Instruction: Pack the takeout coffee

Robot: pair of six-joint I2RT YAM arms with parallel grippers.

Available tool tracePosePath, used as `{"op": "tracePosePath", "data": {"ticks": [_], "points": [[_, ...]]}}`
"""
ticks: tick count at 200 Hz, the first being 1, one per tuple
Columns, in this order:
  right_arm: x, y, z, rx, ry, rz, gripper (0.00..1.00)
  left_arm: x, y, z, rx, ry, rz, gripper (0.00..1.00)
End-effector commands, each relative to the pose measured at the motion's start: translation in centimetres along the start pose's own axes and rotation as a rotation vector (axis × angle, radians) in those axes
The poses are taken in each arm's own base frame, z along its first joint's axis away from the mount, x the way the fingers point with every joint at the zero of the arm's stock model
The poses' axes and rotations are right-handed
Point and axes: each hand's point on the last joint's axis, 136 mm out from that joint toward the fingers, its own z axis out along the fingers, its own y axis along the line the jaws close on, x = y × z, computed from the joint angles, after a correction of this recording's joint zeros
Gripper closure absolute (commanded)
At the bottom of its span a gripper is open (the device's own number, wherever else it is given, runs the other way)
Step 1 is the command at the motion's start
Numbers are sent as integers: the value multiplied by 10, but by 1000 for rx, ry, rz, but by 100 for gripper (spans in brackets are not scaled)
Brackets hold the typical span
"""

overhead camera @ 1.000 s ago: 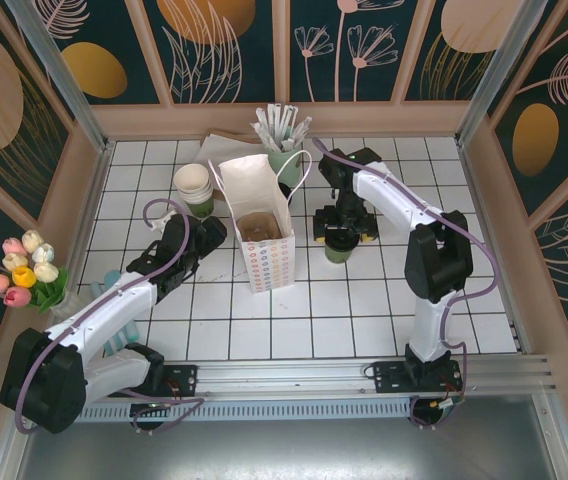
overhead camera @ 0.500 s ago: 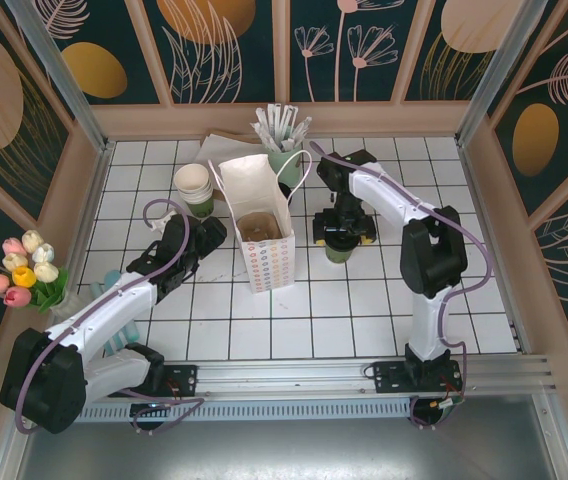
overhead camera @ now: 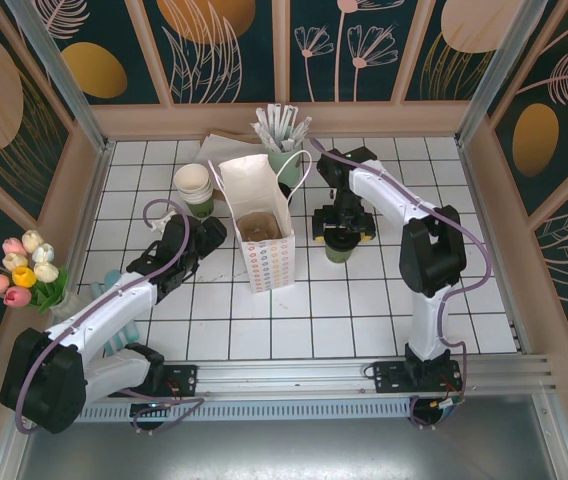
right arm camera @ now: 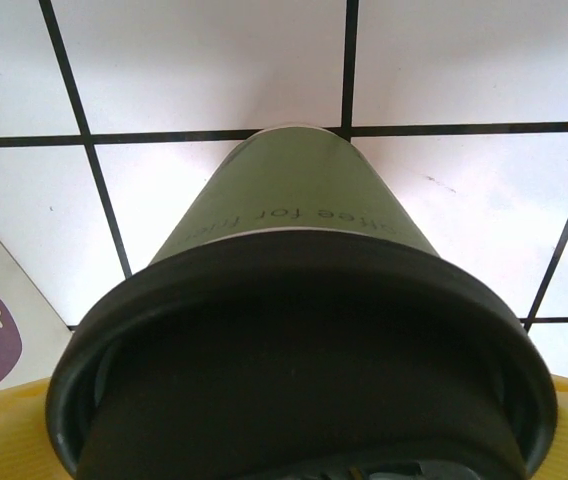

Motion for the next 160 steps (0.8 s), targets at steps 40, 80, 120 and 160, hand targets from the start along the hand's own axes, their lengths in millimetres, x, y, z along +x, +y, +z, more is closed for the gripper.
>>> {"op": "tracePosePath", "data": {"ticks": [40, 80, 120, 160], "points": [[9, -10, -5, 40, 30, 2, 1, 1, -2, 1, 12, 1, 5, 1], [9, -8, -3, 25, 28, 2, 2, 2, -1, 2, 12, 3, 4, 1], [7, -6, -6, 8, 10, 7, 8, 2, -2, 0, 14, 4, 4, 1], [10, -13, -22, 28, -28, 18, 16, -17, -10, -10, 42, -37, -4, 1]]}}
